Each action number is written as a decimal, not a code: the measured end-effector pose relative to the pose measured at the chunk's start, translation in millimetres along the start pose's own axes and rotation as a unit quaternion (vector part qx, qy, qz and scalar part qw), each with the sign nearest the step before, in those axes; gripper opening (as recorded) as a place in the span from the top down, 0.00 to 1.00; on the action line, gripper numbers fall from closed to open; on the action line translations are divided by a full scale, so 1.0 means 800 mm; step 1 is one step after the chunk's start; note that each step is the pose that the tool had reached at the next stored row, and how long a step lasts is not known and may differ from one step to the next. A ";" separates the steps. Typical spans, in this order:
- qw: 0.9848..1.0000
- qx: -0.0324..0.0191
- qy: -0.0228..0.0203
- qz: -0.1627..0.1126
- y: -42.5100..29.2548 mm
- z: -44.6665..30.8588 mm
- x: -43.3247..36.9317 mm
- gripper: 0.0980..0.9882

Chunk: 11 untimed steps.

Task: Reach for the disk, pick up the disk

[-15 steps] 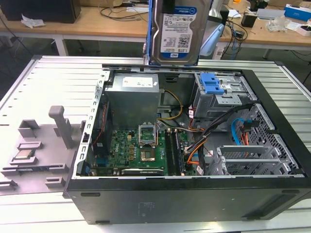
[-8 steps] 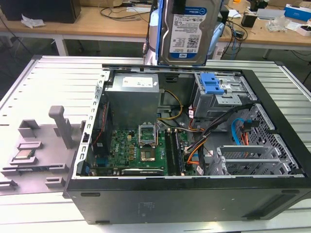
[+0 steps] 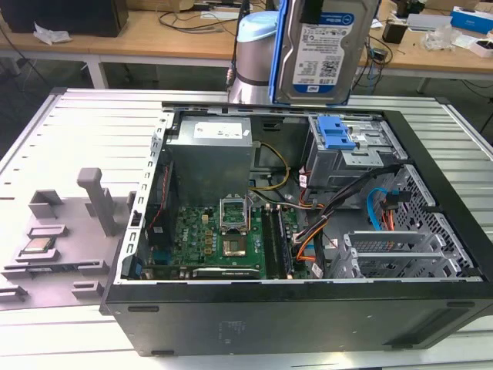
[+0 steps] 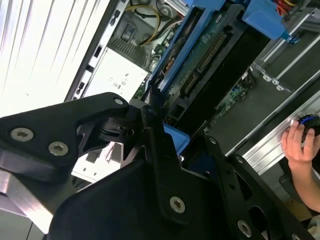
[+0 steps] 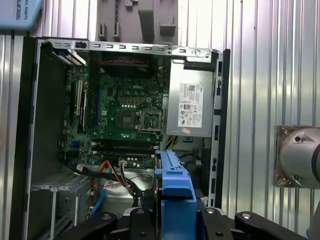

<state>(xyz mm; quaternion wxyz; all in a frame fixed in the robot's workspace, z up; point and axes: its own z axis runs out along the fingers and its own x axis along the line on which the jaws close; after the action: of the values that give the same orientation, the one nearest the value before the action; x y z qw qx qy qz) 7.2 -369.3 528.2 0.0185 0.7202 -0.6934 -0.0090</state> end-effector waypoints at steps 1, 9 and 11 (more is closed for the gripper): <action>1.000 0.000 0.000 0.000 -0.0031 -0.0001 0.000 0.70; 1.000 0.000 0.000 0.000 -0.0455 -0.0018 0.001 0.70; 1.000 0.000 0.000 0.000 -0.0617 -0.0024 0.001 0.70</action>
<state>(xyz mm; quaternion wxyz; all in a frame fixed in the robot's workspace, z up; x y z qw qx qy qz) 56.6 -368.6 528.2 0.0185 0.7203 -0.6934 -0.0091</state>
